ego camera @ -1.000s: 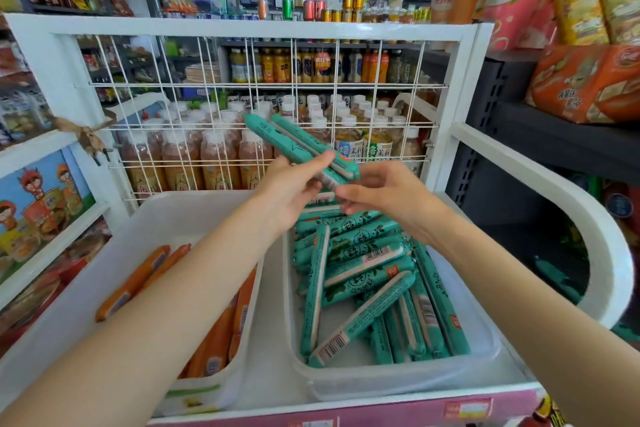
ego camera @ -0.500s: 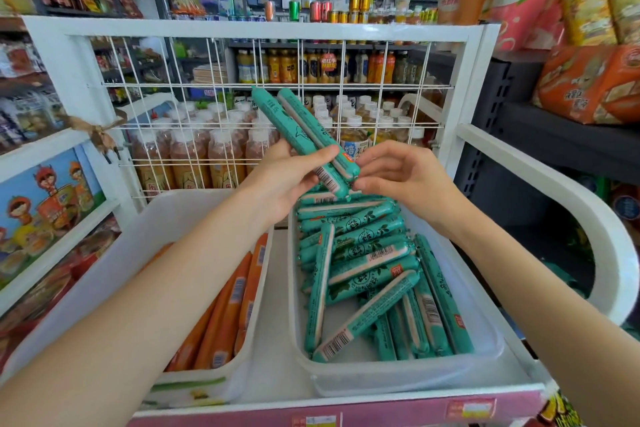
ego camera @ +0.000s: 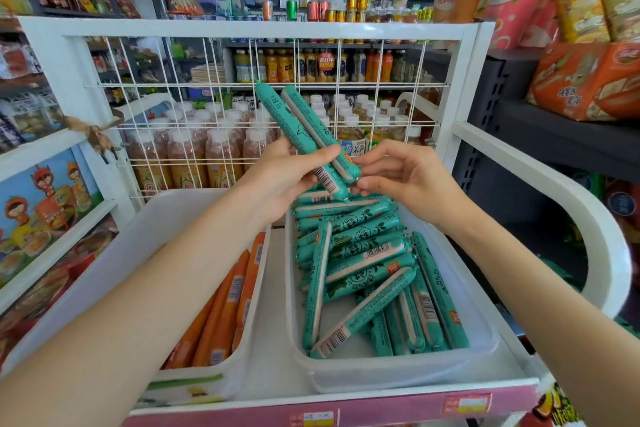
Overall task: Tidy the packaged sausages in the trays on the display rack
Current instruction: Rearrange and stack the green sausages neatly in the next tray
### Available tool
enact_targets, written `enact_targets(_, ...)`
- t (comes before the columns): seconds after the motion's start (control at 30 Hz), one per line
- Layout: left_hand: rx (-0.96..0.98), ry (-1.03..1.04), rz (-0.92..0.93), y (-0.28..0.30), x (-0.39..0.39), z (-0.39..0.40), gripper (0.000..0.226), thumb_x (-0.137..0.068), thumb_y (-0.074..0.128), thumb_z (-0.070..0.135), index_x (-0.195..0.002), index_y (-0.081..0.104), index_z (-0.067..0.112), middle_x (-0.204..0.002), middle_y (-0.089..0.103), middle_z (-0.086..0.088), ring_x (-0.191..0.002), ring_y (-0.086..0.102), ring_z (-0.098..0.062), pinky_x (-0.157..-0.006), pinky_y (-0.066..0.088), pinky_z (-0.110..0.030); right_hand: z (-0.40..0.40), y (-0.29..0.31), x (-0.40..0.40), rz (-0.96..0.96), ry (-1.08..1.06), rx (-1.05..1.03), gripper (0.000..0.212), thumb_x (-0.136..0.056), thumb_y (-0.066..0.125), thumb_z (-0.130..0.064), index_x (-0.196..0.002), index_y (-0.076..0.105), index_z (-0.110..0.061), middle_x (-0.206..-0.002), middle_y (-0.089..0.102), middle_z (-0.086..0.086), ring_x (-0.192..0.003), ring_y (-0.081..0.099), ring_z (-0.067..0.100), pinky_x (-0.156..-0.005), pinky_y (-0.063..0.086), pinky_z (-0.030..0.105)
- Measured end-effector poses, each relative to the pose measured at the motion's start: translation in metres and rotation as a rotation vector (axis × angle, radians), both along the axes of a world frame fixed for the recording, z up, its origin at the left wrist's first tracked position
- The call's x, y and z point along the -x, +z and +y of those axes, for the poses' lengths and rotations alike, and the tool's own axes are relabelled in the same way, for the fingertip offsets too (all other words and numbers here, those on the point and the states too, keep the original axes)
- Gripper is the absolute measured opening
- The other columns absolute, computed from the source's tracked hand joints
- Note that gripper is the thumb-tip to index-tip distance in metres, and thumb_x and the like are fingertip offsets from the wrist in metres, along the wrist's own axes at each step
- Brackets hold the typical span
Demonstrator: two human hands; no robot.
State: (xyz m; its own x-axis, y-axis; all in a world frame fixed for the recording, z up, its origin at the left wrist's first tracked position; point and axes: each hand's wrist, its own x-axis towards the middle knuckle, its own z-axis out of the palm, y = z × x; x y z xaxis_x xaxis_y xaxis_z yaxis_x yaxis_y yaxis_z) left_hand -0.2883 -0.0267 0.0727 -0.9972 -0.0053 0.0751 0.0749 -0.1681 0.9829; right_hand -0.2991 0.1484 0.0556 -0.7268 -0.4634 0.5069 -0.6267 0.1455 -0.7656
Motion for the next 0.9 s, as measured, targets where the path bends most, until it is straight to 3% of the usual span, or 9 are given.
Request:
enact_targets(0.1, -0.021, -0.006, -0.026, 0.002, 0.0, 0.0, 0.026, -0.08, 0.065, 0.006, -0.103, 0.057, 0.014, -0.097, 0.067, -0.001, -0.085, 0.064, -0.011, -0.072, 0.051, -0.021, 0.0, 0.0, -0.001, 0.002, -0.009, 0.004, 0.02, -0.075, 0.063, -0.008, -0.094, 0.059, -0.013, -0.088, 0.07, 0.004, -0.079, 0.07, 0.012, -0.078, 0.056, 0.027)
enact_targets(0.17, -0.066, -0.009, -0.055, 0.004, 0.002, -0.001, 0.026, -0.081, 0.065, 0.006, -0.105, 0.058, 0.012, -0.092, 0.068, -0.001, -0.083, 0.064, -0.011, -0.077, 0.051, -0.023, 0.0, 0.002, -0.003, 0.043, -0.037, -0.038, 0.026, -0.076, 0.066, -0.008, -0.1, 0.059, -0.017, -0.091, 0.07, 0.004, -0.083, 0.069, 0.011, -0.082, 0.055, 0.027)
enact_targets(0.27, -0.154, 0.005, -0.116, 0.006, 0.006, -0.003, 0.029, -0.081, 0.065, 0.007, -0.109, 0.059, 0.008, -0.093, 0.067, -0.005, -0.089, 0.062, -0.015, -0.097, 0.044, -0.03, -0.004, 0.006, -0.008, 0.169, -0.097, -0.221, 0.053, -0.073, 0.074, -0.015, -0.121, 0.052, -0.017, -0.096, 0.062, -0.012, -0.089, 0.062, -0.006, -0.083, 0.05, 0.013)
enact_targets(0.37, -0.171, 0.017, -0.143, 0.006, 0.009, -0.005, 0.035, -0.081, 0.066, 0.008, -0.115, 0.058, 0.007, -0.096, 0.067, -0.006, -0.094, 0.059, -0.017, -0.101, 0.041, -0.032, -0.009, 0.004, -0.01, 0.289, -0.155, -0.313, 0.066, -0.071, 0.077, -0.019, -0.129, 0.045, -0.011, -0.096, 0.054, -0.015, -0.084, 0.055, -0.017, -0.078, 0.043, 0.001)
enact_targets(0.53, -0.178, -0.008, -0.144, 0.006, 0.009, -0.003, 0.042, -0.08, 0.066, 0.009, -0.12, 0.056, 0.005, -0.098, 0.067, -0.007, -0.092, 0.06, -0.018, -0.101, 0.041, -0.032, -0.01, 0.003, -0.011, 0.321, -0.185, -0.252, 0.054, -0.071, 0.076, -0.02, -0.116, 0.049, -0.006, -0.088, 0.06, -0.005, -0.076, 0.062, 0.002, -0.078, 0.048, 0.007)
enact_targets(0.77, -0.148, -0.033, -0.143, 0.007, 0.007, -0.005, 0.041, -0.08, 0.066, 0.008, -0.119, 0.057, 0.004, -0.093, 0.067, -0.007, -0.084, 0.061, -0.015, -0.1, 0.041, -0.032, -0.009, 0.002, -0.008, 0.367, -0.17, -0.218, 0.041, -0.072, 0.075, -0.015, -0.106, 0.056, -0.004, -0.083, 0.058, -0.02, -0.079, 0.062, -0.004, -0.079, 0.05, 0.011)
enact_targets(0.9, -0.122, -0.03, -0.134, 0.007, 0.005, -0.005, 0.03, -0.079, 0.066, 0.007, -0.109, 0.06, 0.006, -0.087, 0.068, -0.005, -0.081, 0.062, -0.015, -0.099, 0.042, -0.032, -0.006, 0.002, -0.008, 0.337, -0.158, -0.211, 0.035, -0.074, 0.072, -0.011, -0.104, 0.057, -0.001, -0.083, 0.065, -0.007, -0.083, 0.064, 0.005, -0.081, 0.051, 0.014)
